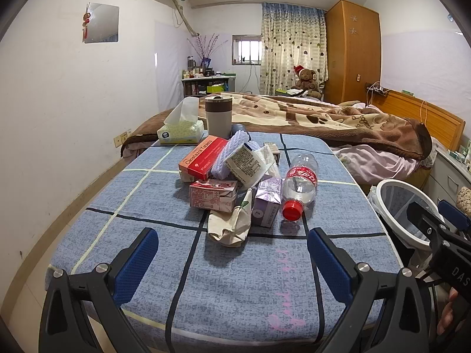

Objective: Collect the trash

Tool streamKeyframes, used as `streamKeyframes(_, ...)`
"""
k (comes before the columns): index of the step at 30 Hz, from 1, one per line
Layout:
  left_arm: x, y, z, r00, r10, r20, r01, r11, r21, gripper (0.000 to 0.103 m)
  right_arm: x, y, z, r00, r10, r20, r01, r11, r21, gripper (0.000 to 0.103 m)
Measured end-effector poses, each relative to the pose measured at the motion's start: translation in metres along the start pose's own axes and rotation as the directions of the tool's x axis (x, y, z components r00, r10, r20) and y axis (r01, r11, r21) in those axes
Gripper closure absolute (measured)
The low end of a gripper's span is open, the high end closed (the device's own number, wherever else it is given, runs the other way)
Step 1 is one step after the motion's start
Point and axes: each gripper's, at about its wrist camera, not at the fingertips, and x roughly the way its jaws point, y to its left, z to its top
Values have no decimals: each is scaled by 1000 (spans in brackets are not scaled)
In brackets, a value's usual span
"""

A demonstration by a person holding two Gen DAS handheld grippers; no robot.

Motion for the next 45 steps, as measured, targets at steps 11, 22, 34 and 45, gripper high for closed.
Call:
streamKeyframes(11,1,2,0,1000,0,-2,0,1000,0,0,0,2,-2,1000,-3,2,3,1000,-1,14)
streamKeyframes(22,1,4,0,1000,0,-1,0,1000,-3,0,0,2,-1,1000,-3,3,3,1000,-3,14)
streamKeyframes(34,12,5,-1,1000,0,-26,1,1000,4,0,3,2,0,1000,-3,-1,3,1000,-8,14)
streamKeyframes(45,57,13,-2,989,-76,-126,78,997,12,7,46,0,21,997,78,7,-79,996,37,14)
